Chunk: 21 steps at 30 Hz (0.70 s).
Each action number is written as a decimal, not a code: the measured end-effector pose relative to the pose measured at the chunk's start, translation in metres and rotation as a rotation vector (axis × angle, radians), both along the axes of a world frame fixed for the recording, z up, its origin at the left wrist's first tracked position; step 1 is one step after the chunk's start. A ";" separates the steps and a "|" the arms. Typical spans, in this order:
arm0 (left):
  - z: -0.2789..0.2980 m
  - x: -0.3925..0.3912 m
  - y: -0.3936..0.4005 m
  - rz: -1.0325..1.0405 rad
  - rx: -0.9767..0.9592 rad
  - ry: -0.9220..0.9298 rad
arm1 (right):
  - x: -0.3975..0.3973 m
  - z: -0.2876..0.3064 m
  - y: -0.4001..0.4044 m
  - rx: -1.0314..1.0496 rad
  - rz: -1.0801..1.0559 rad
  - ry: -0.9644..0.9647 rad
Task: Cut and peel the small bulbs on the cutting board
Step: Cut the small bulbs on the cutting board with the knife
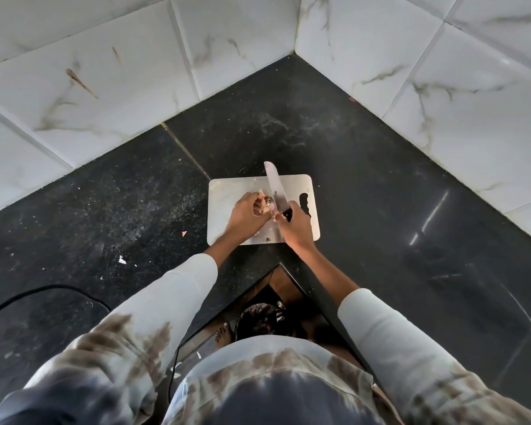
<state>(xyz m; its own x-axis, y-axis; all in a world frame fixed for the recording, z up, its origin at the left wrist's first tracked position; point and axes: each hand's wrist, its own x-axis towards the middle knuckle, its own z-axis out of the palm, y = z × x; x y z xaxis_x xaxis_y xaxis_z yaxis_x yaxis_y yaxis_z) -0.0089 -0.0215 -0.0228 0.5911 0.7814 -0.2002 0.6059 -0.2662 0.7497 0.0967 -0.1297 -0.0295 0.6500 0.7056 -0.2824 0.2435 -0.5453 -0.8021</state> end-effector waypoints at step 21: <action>-0.009 -0.002 0.000 0.072 -0.041 -0.057 | -0.015 -0.018 -0.038 0.215 -0.034 0.070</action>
<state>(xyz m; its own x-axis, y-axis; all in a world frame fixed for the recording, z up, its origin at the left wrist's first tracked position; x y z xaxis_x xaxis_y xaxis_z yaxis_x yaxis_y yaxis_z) -0.0113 -0.0212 -0.0323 0.5451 0.8141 -0.2003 0.5782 -0.1920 0.7930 0.0813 -0.1675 -0.0471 0.6583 0.7325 -0.1732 0.1677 -0.3671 -0.9149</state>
